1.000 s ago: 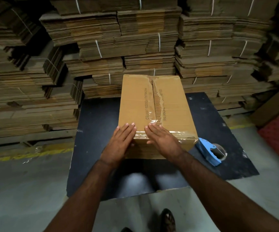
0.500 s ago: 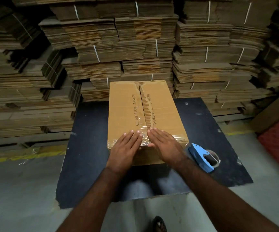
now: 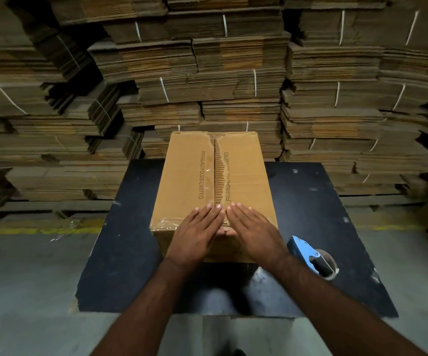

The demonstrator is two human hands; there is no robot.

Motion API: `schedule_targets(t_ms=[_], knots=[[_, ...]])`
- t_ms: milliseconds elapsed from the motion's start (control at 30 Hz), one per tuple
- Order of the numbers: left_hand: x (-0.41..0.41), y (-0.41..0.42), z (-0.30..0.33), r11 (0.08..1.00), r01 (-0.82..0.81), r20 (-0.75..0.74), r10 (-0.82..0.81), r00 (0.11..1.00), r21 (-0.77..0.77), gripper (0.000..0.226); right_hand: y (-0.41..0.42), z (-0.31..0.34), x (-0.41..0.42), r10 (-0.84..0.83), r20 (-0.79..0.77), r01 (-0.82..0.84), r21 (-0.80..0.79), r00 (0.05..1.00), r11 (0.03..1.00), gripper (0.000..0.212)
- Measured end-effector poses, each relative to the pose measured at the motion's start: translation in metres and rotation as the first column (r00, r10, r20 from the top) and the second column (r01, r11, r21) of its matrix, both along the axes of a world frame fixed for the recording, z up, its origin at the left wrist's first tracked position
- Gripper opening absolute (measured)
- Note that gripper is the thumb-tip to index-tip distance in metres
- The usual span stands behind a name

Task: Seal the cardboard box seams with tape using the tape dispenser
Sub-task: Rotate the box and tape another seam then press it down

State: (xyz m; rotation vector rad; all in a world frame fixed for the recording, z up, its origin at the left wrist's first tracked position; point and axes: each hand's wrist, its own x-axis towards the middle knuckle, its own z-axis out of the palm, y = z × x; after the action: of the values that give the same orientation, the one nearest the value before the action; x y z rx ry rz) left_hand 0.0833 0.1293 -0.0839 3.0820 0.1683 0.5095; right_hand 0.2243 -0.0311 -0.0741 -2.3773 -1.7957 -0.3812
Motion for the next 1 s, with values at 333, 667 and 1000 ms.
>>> schedule_targets(t_ms=[333,667,1000], knots=[[0.005,-0.018,0.005,0.994,-0.101,-0.028,0.100,0.995,-0.030,0.055,-0.027,0.014,0.018,-0.047,-0.077,0.050,0.034,0.996,0.998,0.062],[0.001,-0.022,0.000,0.996,-0.062,-0.015,0.063,0.998,0.062,0.056,-0.046,0.002,0.042,0.116,-0.053,-0.116,-0.015,0.992,0.993,0.061],[0.030,-0.043,0.002,0.999,-0.033,-0.064,0.035,0.997,0.034,0.056,-0.064,0.003,0.064,0.023,-0.099,-0.030,-0.070,0.995,0.997,0.070]])
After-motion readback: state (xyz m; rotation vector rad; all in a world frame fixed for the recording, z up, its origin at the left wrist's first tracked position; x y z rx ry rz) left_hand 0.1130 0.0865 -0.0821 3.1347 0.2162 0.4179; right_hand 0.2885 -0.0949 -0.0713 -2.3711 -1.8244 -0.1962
